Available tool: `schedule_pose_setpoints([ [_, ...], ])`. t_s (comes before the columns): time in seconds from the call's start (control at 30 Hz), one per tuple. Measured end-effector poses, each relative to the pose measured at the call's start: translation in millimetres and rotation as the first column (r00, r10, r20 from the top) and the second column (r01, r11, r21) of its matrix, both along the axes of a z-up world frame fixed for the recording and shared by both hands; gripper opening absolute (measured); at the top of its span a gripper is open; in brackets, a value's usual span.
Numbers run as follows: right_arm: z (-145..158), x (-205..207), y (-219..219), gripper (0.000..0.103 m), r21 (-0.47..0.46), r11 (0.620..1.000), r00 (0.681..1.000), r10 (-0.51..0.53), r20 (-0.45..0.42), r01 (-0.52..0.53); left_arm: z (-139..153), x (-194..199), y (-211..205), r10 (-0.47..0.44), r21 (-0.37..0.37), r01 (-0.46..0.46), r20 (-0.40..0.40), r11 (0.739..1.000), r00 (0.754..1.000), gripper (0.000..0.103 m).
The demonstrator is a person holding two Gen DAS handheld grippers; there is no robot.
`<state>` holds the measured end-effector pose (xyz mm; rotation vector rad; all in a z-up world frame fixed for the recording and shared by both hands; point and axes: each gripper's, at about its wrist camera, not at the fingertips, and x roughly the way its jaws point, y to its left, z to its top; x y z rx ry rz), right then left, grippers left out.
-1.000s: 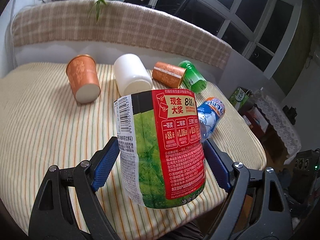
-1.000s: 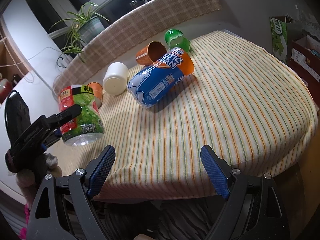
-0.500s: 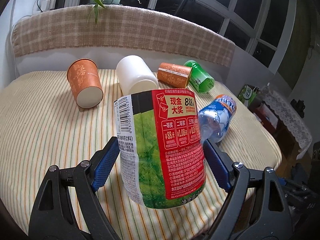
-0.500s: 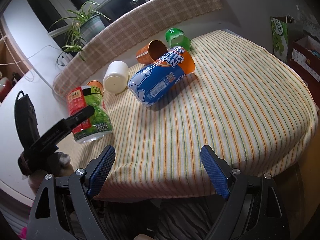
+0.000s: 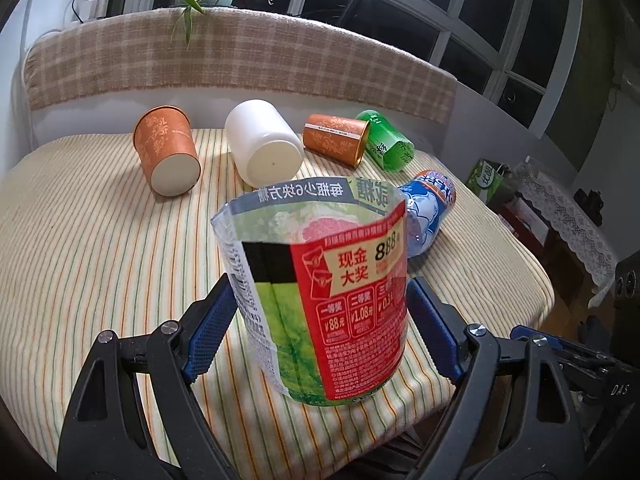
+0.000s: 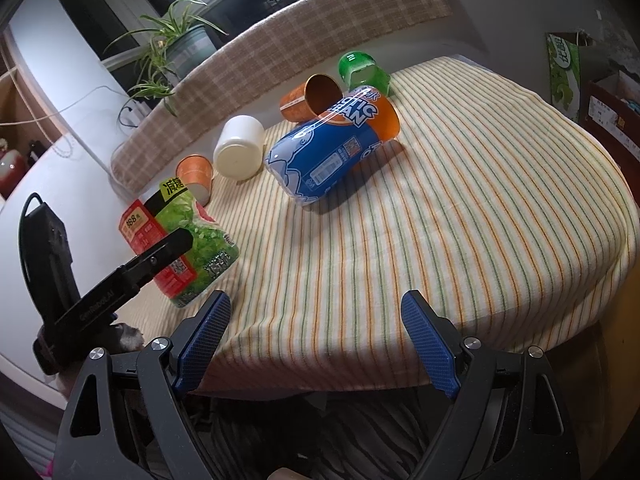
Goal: Flip cup upright
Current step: 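Lower the drink cup base-down onto the table and open the left gripper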
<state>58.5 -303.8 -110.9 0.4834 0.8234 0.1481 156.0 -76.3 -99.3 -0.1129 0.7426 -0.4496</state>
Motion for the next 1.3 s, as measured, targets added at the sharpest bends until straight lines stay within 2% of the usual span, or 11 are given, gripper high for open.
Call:
schedule_pose_setpoints([
  [0.43, -0.1, -3.4, 0.5, 0.088, 0.000, 1.000, 1.000, 0.004, 0.003, -0.004, -7.9, -3.5, -5.9, -0.049, -0.008, 0.049, -0.066, 0.999, 0.997, 0.092],
  [0.53, -0.1, -5.0, 1.2, 0.088, 0.001, 1.000, 1.000, 0.006, 0.005, -0.006, -8.2, -5.6, -7.0, -0.057, -0.005, 0.057, -0.069, 0.998, 0.996, 0.101],
  [0.87, 1.9, -8.4, 5.4, 0.088, -0.010, 1.000, 1.000, 0.012, 0.012, -0.012, -12.8, -19.6, -4.6, -0.074, 0.037, 0.076, -0.054, 0.996, 0.996, 0.102],
  [1.07, 6.6, -10.3, 14.4, 0.088, -0.036, 0.999, 0.999, 0.029, 0.033, -0.028, -11.8, -36.4, 8.9, -0.053, 0.054, 0.054, -0.030, 0.997, 0.998, 0.101],
  [1.3, 23.6, -14.3, 33.0, 0.088, -0.139, 0.990, 0.991, 0.055, 0.122, -0.038, -0.3, -62.1, 41.8, 0.034, 0.035, -0.035, 0.029, 0.999, 0.999, 0.101],
])
